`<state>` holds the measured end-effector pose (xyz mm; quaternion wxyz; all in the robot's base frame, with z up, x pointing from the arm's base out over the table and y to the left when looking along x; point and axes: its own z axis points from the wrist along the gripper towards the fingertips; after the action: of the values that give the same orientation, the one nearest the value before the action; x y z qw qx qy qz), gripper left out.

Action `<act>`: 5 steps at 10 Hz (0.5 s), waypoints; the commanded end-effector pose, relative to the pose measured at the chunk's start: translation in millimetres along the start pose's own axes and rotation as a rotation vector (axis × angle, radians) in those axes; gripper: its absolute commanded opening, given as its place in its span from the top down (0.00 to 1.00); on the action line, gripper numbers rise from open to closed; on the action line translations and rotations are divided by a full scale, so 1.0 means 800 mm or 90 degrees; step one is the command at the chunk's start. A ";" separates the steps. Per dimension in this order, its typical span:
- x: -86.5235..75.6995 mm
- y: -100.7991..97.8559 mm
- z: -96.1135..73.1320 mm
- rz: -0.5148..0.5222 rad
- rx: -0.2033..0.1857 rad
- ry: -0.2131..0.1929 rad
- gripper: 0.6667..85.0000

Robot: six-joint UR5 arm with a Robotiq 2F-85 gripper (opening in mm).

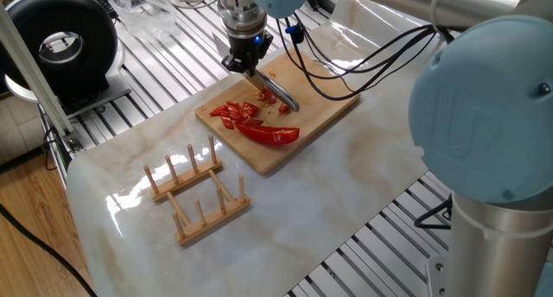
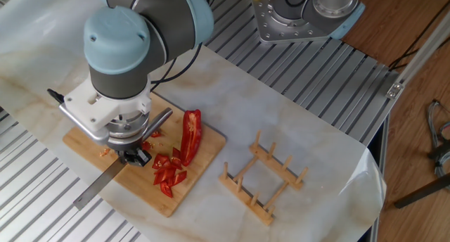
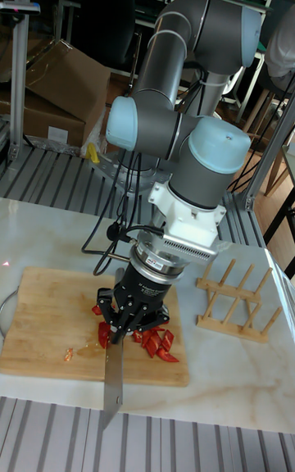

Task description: Chop the chili peppers

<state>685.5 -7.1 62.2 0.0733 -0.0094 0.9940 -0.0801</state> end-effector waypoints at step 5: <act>0.003 0.010 0.000 -0.025 -0.009 0.014 0.99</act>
<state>685.3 -4.7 58.8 0.0722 -0.0194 0.9941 -0.0782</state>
